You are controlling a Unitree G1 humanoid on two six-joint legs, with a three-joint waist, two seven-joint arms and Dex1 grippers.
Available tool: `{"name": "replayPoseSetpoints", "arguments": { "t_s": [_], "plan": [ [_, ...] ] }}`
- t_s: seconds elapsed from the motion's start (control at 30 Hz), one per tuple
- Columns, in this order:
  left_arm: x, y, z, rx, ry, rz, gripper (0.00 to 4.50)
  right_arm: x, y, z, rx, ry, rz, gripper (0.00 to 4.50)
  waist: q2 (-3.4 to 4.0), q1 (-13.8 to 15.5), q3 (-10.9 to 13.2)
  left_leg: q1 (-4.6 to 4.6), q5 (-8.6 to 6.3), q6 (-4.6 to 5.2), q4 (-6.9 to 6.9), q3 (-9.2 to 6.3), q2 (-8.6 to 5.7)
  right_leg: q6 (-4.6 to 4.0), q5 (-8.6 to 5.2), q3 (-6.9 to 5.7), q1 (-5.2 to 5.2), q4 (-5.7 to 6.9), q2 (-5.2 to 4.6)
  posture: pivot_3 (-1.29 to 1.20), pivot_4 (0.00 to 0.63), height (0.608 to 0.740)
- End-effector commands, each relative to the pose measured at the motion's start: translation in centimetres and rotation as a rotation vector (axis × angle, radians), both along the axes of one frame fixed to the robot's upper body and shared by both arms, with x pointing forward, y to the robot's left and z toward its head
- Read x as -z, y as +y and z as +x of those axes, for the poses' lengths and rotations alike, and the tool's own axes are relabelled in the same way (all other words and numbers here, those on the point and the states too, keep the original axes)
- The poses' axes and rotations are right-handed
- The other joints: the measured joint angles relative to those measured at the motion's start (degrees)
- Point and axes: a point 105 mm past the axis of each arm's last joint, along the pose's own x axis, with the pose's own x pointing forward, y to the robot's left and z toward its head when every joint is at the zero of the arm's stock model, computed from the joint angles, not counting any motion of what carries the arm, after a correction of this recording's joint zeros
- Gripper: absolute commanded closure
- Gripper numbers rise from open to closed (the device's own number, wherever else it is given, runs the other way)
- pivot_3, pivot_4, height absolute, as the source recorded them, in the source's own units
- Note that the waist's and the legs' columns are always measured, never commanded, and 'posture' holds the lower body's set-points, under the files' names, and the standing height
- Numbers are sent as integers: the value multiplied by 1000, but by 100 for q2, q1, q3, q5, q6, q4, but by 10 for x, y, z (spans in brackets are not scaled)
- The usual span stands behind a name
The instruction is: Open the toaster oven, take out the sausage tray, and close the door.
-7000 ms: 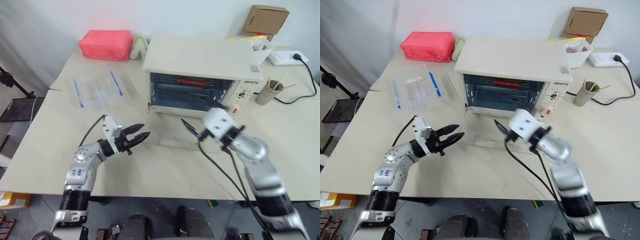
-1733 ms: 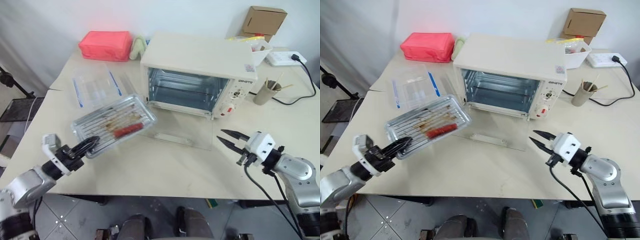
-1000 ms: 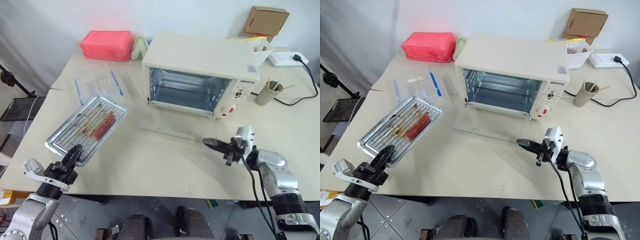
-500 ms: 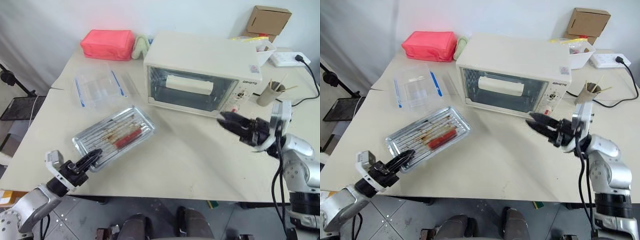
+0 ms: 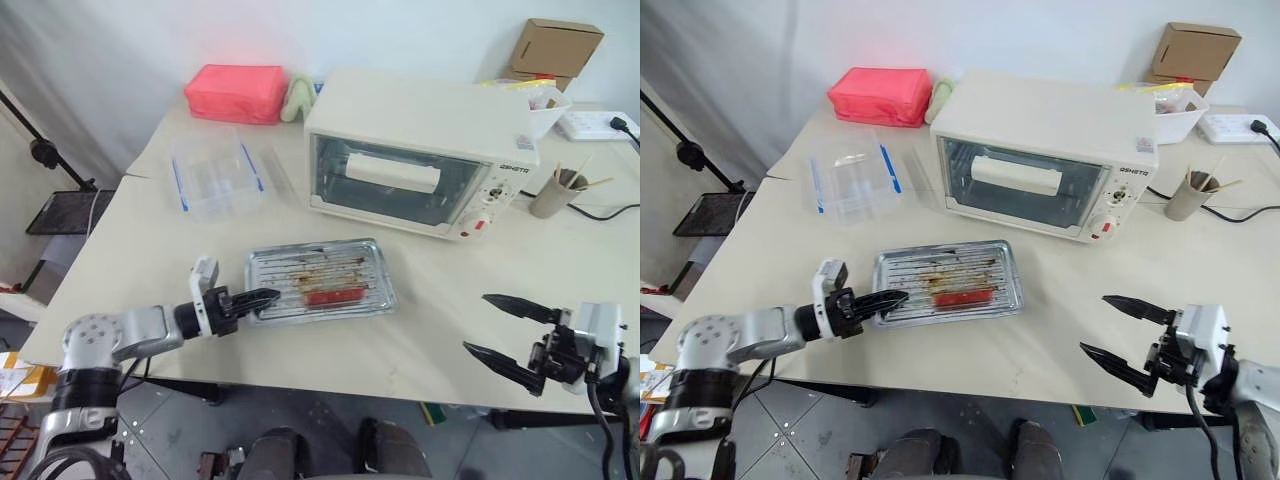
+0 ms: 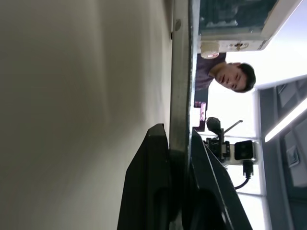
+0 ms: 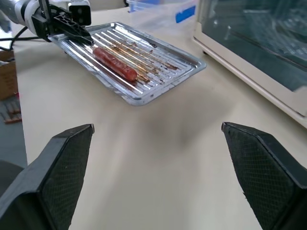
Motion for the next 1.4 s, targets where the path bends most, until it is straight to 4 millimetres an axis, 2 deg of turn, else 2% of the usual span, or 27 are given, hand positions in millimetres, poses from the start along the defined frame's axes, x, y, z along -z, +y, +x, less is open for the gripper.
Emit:
{"name": "replayPoseSetpoints", "arguments": {
  "t_s": [0.03, 0.2, 0.37, 0.53, 0.67, 0.8, 0.9, 0.93, 1.0, 1.07, 1.13, 1.2, 1.3, 1.4],
  "plan": [
    [14, -42, 7, 129, 19, 37, 4500, -6, -6, -16, 40, -24, -24, 21, 10, 103, -6, -1, 0, 0, 0, -4, -10, 4, 2, 2, 3, -1, -12, 0, 150, 740],
    [24, -74, 19, 204, 35, 99, 4500, 3, -17, -29, 107, 24, -31, 21, 22, 174, -14, -6, -4, 7, -2, -9, -48, 35, 19, 8, 12, -23, -41, 0, 150, 740],
    [27, -91, 24, 250, 47, 123, 4500, 3, -16, -32, 126, 30, -25, 21, 31, 189, -19, -8, -8, 14, -2, -7, -69, 72, 40, 8, 21, -47, -72, 0, 150, 740],
    [22, -86, 26, 253, 18, 137, 3097, 2, -12, -27, 123, 23, -16, 0, 29, 107, -18, -10, -10, 18, -6, -8, -69, 78, 43, 8, 17, -48, -102, 0, 150, 740],
    [12, -70, 24, 241, -23, 141, 1937, 3, -8, -24, 109, 23, -8, 0, 17, 32, -11, -13, -10, 18, -20, -8, -66, 79, 44, 6, 16, -43, -96, 0, 150, 740],
    [1, -43, 18, 211, -132, 185, 710, 4, -5, -20, 89, 22, -3, 0, 8, -109, -5, -13, -9, 20, -26, -8, -48, 79, 44, 6, 13, -44, -72, 0, 150, 740],
    [-10, -3, 14, 110, -345, 225, 35, 2, -4, -16, 72, 21, 1, 0, 8, -275, -5, -7, -8, 19, -29, -4, -24, 68, 38, 10, 12, -43, -33, 0, 150, 740],
    [-12, 11, 14, 65, -440, 268, 35, 2, -4, -14, 64, 22, 0, 0, 8, -346, -5, -3, -9, 18, -31, 3, -11, 59, 33, 11, 9, -44, -27, 0, 150, 740],
    [-11, 27, 12, 33, -558, 336, 35, 2, -3, -13, 55, 23, -1, 0, 6, -373, -4, 8, -9, 4, -36, 5, 6, 31, 17, 17, 9, -36, -18, 0, 150, 740],
    [-5, 50, 8, 23, -740, 511, 35, -1, -3, -10, 44, 18, 0, 0, 1, -372, 0, 8, -5, -6, -36, 3, 18, 13, 7, 11, 2, -43, -12, 0, 150, 740],
    [-10, 64, 3, 0, -936, 607, 35, -3, -2, -6, 29, 16, 3, 0, 3, -370, 0, 15, -6, -23, -42, 10, 28, -6, -4, 15, -8, -33, -13, 0, 150, 740],
    [-12, 70, 0, 10, -1059, 676, 35, -4, 0, -5, 10, 16, -2, 0, 3, -358, 2, 25, -6, -29, -64, 13, 30, -15, -8, 17, -12, -35, -16, 0, 150, 740],
    [-25, 73, -12, 61, -1315, 740, 35, -11, 8, 0, -48, 0, -4, 0, -1, -267, 4, 9, -5, -28, -77, 7, 33, -21, -12, 13, -33, -35, -20, 0, 150, 740],
    [-30, 77, -22, 116, -1417, 762, 35, -17, 17, 1, -135, -32, -55, 0, -1, -220, 4, -19, -4, -18, -77, 13, 32, -21, -11, 11, -67, -29, -24, 0, 150, 740]
  ]
}}
